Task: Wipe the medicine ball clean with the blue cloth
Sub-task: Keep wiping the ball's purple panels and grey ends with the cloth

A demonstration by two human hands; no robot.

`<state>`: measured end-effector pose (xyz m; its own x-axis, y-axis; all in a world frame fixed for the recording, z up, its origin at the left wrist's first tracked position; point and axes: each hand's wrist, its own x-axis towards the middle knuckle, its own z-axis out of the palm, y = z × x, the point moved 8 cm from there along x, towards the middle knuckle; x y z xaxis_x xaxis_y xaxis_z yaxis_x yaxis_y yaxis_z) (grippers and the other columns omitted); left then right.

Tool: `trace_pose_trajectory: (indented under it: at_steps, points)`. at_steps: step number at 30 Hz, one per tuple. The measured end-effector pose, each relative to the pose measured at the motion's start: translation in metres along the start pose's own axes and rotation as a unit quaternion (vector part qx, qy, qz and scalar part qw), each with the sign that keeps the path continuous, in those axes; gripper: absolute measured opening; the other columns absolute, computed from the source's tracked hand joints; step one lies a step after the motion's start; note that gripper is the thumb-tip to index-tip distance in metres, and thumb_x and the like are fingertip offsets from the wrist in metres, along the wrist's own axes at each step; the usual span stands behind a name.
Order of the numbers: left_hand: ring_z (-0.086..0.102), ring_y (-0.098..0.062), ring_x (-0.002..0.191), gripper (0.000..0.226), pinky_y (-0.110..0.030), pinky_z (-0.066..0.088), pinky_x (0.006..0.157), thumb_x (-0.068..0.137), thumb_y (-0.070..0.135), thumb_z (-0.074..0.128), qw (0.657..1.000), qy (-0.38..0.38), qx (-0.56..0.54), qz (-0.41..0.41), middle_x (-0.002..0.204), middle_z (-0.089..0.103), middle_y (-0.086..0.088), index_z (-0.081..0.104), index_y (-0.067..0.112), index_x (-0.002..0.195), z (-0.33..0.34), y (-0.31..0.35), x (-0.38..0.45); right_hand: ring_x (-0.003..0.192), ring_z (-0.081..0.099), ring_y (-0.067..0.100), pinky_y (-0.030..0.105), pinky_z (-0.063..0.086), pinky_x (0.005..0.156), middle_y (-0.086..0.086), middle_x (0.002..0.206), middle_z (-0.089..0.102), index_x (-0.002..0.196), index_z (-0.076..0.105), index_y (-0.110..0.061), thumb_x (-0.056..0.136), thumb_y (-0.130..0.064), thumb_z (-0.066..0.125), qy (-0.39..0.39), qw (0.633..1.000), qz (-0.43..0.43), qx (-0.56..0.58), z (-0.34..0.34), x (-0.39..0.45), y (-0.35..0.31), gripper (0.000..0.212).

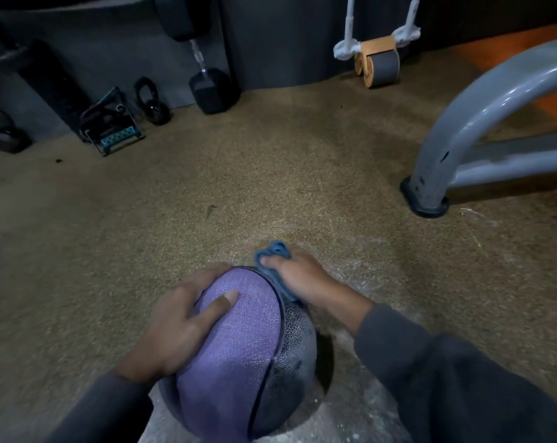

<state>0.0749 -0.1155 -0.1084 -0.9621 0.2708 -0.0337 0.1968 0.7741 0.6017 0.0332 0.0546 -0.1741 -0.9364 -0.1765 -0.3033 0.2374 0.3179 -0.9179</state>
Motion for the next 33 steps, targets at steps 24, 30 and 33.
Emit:
trace_pose_trajectory:
  at_steps: [24, 30, 33]
  points:
    - [0.055, -0.018, 0.124, 0.082, -0.041, 0.038, 0.107, 0.056, 0.092, 0.041, 0.982, 0.001, 0.056, -0.179, 0.135, 0.061, 0.014, 0.061, 0.049, 0.122, -0.007, -0.013, 0.047, 0.118, 0.047, 0.012, 0.032, 0.037, 0.100, -0.013, 0.133, 0.051, 0.132, 0.050, -0.039, 0.094, -0.045, 0.051, 0.155, 0.956, -0.187, -0.166, -0.005, -0.046, -0.037, 0.038]
    - [0.059, -0.007, 0.116, 0.077, -0.039, 0.039, 0.110, 0.052, 0.091, 0.059, 0.985, -0.023, -0.059, -0.161, 0.125, 0.064, 0.023, 0.070, 0.046, 0.113, -0.015, -0.026, 0.050, 0.099, 0.066, 0.021, 0.044, 0.049, 0.098, 0.002, 0.108, 0.070, 0.112, 0.067, -0.024, 0.092, -0.040, 0.058, 0.052, 0.984, 0.027, 0.167, 0.001, 0.012, 0.040, 0.028]
    - [0.059, -0.005, 0.112, 0.073, -0.030, 0.041, 0.102, 0.054, 0.085, 0.065, 0.983, -0.033, -0.081, -0.164, 0.123, 0.063, 0.022, 0.071, 0.041, 0.112, -0.015, -0.029, 0.054, 0.098, 0.066, 0.023, 0.046, 0.049, 0.098, 0.005, 0.106, 0.070, 0.107, 0.066, -0.021, 0.096, -0.044, 0.052, 0.053, 0.984, 0.101, 0.140, 0.007, 0.007, 0.061, 0.029]
